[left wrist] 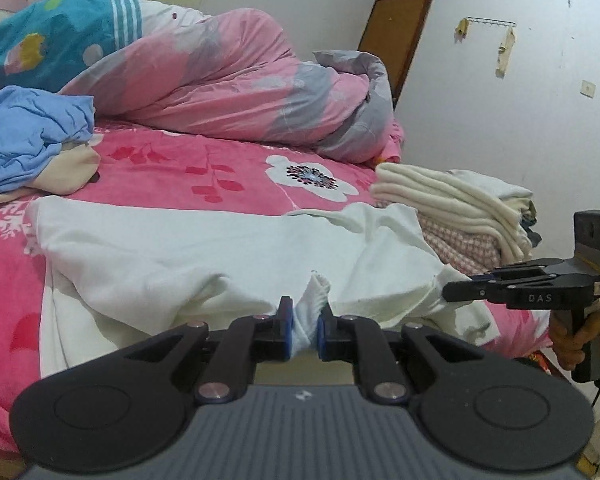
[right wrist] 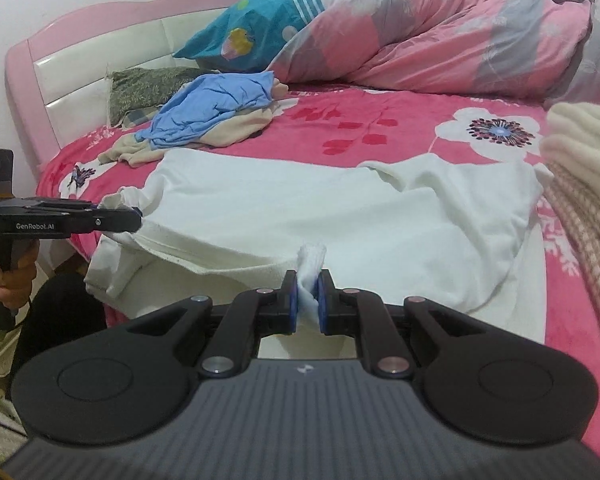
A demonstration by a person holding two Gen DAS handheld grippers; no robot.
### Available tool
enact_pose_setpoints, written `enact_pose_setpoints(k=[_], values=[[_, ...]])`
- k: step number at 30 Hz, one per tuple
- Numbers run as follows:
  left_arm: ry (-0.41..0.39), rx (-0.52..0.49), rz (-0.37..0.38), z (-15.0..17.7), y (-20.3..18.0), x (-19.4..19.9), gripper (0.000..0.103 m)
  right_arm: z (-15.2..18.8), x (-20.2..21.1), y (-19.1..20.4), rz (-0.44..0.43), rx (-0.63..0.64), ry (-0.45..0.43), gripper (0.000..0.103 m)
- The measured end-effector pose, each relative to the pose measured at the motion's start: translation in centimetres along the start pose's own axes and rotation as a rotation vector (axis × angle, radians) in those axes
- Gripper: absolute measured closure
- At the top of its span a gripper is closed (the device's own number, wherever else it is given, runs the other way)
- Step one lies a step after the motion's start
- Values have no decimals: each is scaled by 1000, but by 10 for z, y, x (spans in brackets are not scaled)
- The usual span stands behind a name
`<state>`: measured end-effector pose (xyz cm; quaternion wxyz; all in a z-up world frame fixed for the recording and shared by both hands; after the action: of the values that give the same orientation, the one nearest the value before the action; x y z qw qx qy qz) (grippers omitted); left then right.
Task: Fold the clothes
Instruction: 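Lift the hem with both tools and fold it toward the collar, then lay the folded hem down and open both tools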
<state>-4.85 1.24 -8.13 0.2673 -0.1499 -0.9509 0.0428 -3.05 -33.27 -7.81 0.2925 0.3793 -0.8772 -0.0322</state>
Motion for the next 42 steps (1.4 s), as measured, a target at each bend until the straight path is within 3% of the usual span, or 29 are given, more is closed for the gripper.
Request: enact_pose_setpoints(k=[4,7,10,12,14,16,18,20,21,22,25,29,30,32,33,34,35,36,40,42], values=[[17,-63,-9,11,-6,0,91,10,1,3,11,33,8,95],[90,-89,-1,22,-7,-5,86,25,-9,9,51,110,78,92],[122,-62,22,31,-1,3,71,39,-9,18,75,181,120,91],[152,-32,58,36,6,11,67,45,-2,23,69,203,135,89],[185,2,78,41,14,19,64,49,6,25,64,196,153,88],[191,42,61,43,23,26,52,49,16,24,55,158,142,85],[188,115,61,44,32,31,46,46,30,19,34,48,89,75],[188,227,76,43,44,30,41,43,41,8,-10,-120,-2,55],[191,287,79,43,49,28,38,42,45,1,-30,-222,-47,39],[195,349,78,42,56,25,38,42,48,-7,-54,-328,-91,34],[220,444,60,42,65,13,39,53,48,-39,-163,-684,-205,34],[253,478,32,41,68,0,43,71,32,-59,-192,-926,-242,34],[261,481,25,42,68,-3,47,71,29,-59,-178,-928,-234,34],[274,485,11,43,68,-7,55,70,22,-58,-150,-930,-219,35],[269,486,5,44,68,-9,69,68,20,-56,-139,-919,-216,39],[265,486,-2,44,68,-10,78,65,18,-53,-118,-891,-208,56],[264,485,-11,44,68,-11,98,62,17,-51,-96,-862,-201,71],[259,484,-20,44,68,-12,98,59,17,-47,-70,-827,-194,99],[184,439,-8,40,66,4,99,44,35,-32,-25,-656,-229,99],[178,397,-23,40,66,7,99,40,39,-30,34,-556,-203,99]])
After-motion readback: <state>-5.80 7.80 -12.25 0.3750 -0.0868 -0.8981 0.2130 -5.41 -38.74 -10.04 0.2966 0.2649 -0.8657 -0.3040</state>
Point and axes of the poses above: each gripper's, at about its wrist camera, not at the fingertips, and x roughly against the way its jaws point, y to its left, z to its underside, the point moved 2 cm from there along -x, roughly the way its jaws point, and after that the axes turned 14 degrees about -z, right-handed, at the moved point
